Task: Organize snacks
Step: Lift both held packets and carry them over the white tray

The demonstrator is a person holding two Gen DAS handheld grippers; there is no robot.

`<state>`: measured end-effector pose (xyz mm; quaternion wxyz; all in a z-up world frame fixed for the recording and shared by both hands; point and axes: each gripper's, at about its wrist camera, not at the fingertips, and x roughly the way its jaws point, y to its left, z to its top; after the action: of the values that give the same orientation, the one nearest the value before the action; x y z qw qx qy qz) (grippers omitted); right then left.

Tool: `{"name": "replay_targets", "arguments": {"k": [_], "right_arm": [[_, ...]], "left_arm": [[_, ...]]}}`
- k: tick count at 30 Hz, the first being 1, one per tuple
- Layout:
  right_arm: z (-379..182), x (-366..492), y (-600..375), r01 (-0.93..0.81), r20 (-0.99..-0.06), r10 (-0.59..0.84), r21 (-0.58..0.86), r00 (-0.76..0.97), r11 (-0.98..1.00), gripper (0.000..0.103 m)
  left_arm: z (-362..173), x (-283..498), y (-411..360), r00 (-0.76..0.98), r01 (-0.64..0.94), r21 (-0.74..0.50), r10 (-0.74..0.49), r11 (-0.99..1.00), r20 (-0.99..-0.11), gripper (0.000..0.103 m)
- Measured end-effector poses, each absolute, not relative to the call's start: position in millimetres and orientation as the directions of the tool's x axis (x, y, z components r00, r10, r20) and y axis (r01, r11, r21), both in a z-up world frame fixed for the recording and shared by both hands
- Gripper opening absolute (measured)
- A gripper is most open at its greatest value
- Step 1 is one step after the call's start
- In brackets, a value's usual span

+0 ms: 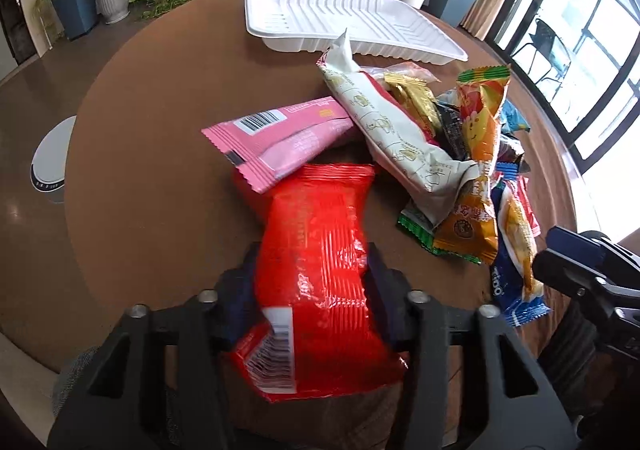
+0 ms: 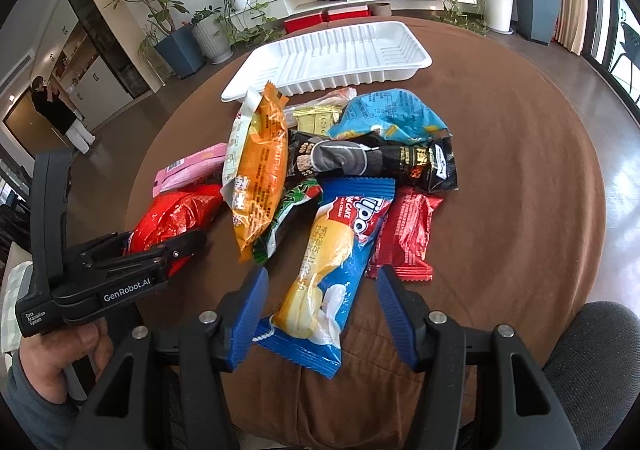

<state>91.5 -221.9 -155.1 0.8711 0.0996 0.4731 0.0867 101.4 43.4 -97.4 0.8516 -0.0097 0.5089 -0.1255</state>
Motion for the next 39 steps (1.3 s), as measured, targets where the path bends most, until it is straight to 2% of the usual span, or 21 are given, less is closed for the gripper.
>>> {"name": "replay_targets", "arguments": {"k": [7, 15, 26, 31, 33, 39], "right_arm": [[-159, 95, -221, -0.043, -0.817, 0.276, 0.296, 0.506, 0.954, 0.059], [-169, 111, -216, -0.016, -0.843, 0.289, 0.316, 0.454, 0.949, 0.052], [-184, 129, -206, -0.034, -0.870, 0.155, 0.158, 0.467, 0.987, 0.047], [-185, 127, -192, -0.088, -0.866, 0.070, 0.030, 0.495, 0.996, 0.033], [-184, 127, -193, -0.099, -0.866, 0.084, 0.040, 0.493, 0.994, 0.030], [-185, 115, -209, -0.100, -0.863, 0.162, 0.130, 0.479, 0.986, 0.029]], "left_arm": [[-101, 99, 53, 0.451, 0.202, -0.208, -0.280, 0.957, -0.847, 0.039], [-99, 90, 58, 0.450, 0.205, -0.272, -0.337, 0.940, -0.827, 0.039], [-100, 71, 46, 0.447, 0.228, -0.292, -0.366, 0.929, -0.816, 0.039], [-100, 64, 46, 0.451, 0.227, -0.289, -0.364, 0.930, -0.815, 0.039], [-100, 64, 44, 0.453, 0.227, -0.288, -0.363, 0.930, -0.815, 0.039], [-100, 63, 43, 0.452, 0.227, -0.298, -0.371, 0.927, -0.811, 0.039]]}}
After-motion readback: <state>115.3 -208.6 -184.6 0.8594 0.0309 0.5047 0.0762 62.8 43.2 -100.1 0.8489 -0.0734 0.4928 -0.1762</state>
